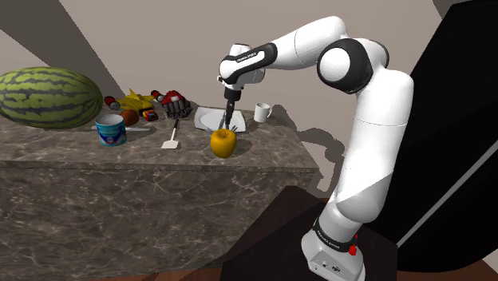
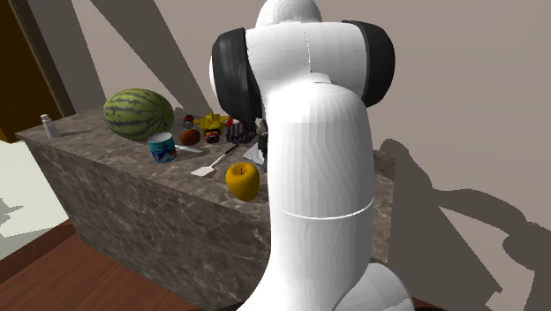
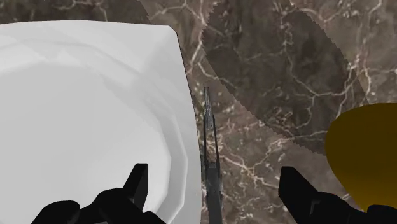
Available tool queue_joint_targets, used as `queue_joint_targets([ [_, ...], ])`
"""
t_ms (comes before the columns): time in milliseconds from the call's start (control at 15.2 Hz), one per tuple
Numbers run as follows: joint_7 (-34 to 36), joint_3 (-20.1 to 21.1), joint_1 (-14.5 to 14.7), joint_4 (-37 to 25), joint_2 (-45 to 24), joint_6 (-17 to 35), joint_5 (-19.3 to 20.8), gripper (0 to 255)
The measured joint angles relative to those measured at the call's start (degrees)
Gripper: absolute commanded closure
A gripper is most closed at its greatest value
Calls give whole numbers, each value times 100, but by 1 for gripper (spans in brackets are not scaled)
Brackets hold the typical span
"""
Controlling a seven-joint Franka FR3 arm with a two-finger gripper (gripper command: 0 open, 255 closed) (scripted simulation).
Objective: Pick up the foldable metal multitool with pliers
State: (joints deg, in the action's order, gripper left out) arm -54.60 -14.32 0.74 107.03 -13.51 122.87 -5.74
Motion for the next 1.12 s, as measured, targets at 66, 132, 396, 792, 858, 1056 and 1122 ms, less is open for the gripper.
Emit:
queue_joint_targets([
  [66, -2, 3, 1, 33, -15, 46, -5, 0],
  [132, -6, 3, 0, 49, -21, 69, -8, 255],
  [396, -10, 4, 0, 62, -23, 87, -11, 255],
  [792, -12, 5, 0, 62, -24, 88, -13, 255],
  [858, -5, 3, 2, 48, -8, 59, -6, 255],
  [1056, 13, -8, 4, -42, 75, -110, 26, 255],
  [1122, 29, -9, 9, -85, 101, -177, 38, 255],
])
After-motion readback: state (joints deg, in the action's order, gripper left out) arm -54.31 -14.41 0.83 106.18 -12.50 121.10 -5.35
